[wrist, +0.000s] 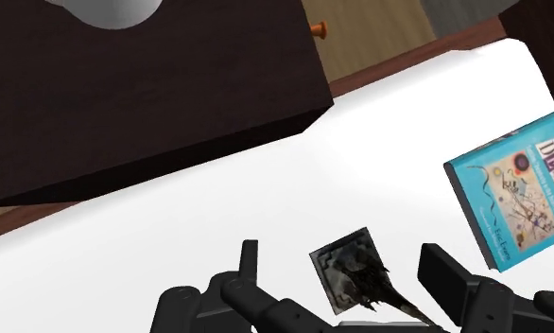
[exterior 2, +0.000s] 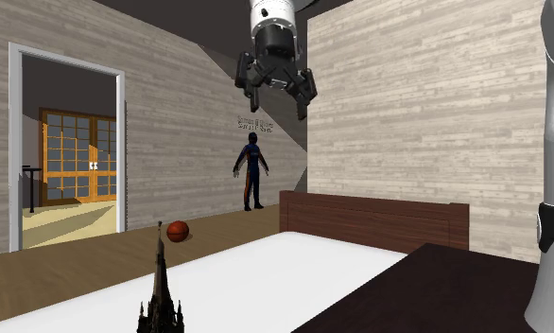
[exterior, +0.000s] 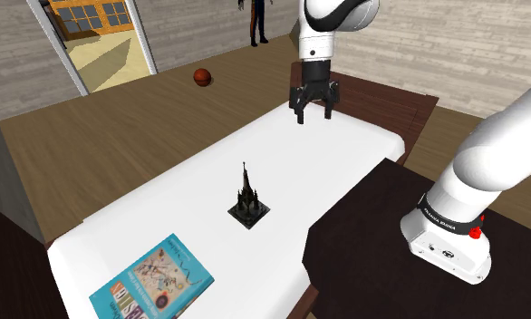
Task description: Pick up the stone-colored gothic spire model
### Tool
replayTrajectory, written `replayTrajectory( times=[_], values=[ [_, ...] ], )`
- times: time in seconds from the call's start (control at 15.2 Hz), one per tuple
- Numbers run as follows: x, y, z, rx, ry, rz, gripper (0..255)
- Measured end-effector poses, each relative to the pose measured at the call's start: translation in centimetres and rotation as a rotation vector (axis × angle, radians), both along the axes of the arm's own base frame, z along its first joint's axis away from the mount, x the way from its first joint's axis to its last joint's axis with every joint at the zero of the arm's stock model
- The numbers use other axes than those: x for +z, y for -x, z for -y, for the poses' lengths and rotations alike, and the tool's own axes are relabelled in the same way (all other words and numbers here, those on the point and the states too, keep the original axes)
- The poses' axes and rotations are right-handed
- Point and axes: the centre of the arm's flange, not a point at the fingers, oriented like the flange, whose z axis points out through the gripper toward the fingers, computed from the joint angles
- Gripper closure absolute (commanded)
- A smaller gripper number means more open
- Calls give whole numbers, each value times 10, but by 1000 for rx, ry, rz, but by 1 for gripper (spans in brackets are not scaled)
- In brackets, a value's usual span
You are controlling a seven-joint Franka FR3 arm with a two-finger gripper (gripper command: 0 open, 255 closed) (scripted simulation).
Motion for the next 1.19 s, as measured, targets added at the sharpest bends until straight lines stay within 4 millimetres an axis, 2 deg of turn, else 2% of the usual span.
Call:
replayTrajectory(
  times=[0.59,1.19],
  values=[
    [-94,-69,-37,-245,-58,-127,0],
    [-198,-133,-61,-490,-116,-255,0]
  ],
)
